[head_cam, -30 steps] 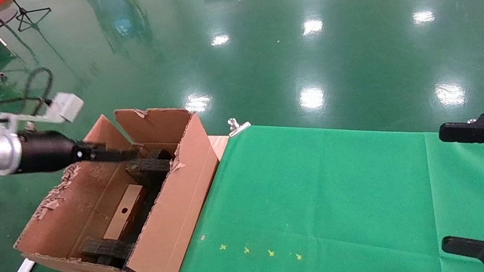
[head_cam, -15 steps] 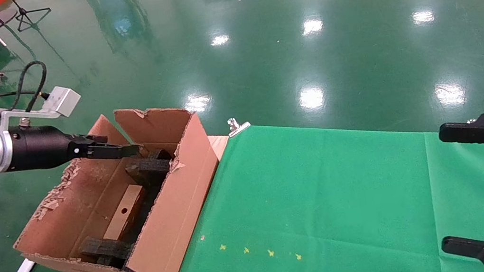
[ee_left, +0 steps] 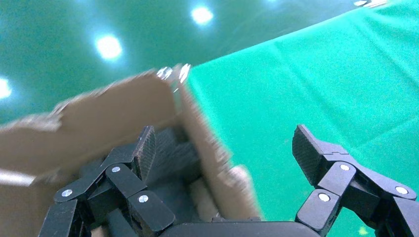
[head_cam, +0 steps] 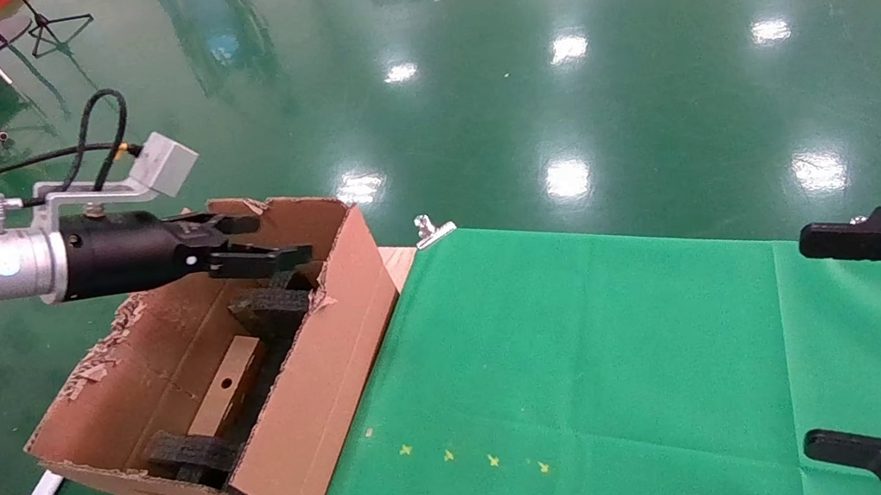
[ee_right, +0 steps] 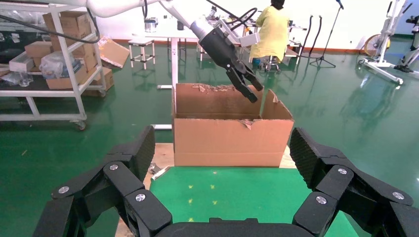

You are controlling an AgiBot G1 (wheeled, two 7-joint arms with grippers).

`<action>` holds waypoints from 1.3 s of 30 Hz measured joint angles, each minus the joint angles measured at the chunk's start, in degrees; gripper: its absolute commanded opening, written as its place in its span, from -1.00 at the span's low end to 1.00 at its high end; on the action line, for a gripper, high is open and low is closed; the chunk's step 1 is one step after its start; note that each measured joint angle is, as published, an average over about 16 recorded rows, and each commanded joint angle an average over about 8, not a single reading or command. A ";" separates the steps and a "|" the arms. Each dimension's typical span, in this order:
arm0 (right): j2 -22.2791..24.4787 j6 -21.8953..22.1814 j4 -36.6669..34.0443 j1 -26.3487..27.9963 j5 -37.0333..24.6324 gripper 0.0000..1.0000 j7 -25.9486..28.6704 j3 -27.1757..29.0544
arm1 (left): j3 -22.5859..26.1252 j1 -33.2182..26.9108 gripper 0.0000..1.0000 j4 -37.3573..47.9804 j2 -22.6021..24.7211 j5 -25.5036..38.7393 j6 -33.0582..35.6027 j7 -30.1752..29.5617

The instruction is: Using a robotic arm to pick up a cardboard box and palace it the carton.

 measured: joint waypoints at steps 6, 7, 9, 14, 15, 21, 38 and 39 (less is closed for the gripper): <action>0.01 0.00 0.00 0.00 0.01 1.00 -0.01 -0.01 | -1.70 4.24 1.00 -5.83 -0.35 -5.91 1.06 1.62; 0.01 0.01 0.00 0.00 0.01 1.00 -0.01 -0.02 | -1.98 4.94 1.00 -6.79 -0.41 -6.89 1.23 1.88; 0.01 0.01 0.00 0.01 0.01 1.00 -0.01 -0.02 | -2.55 6.35 1.00 -8.74 -0.52 -8.87 1.59 2.42; 0.01 0.01 0.00 0.01 0.02 1.00 -0.02 -0.03 | -3.97 9.89 1.00 -13.60 -0.81 -13.81 2.47 3.77; 0.01 0.01 0.00 0.01 0.02 1.00 -0.02 -0.04 | -4.25 10.59 1.00 -14.57 -0.87 -14.79 2.65 4.04; 0.02 0.02 0.00 0.01 0.03 1.00 -0.02 -0.05 | -5.96 14.83 1.00 -20.40 -1.22 -20.71 3.70 5.66; 0.03 0.03 0.00 0.02 0.06 1.00 -0.04 -0.09 | -10.78 26.84 1.00 -36.91 -2.21 -37.48 6.70 10.24; 0.04 0.04 0.00 0.02 0.06 1.00 -0.04 -0.09 | -11.04 27.49 1.00 -37.81 -2.26 -38.39 6.86 10.49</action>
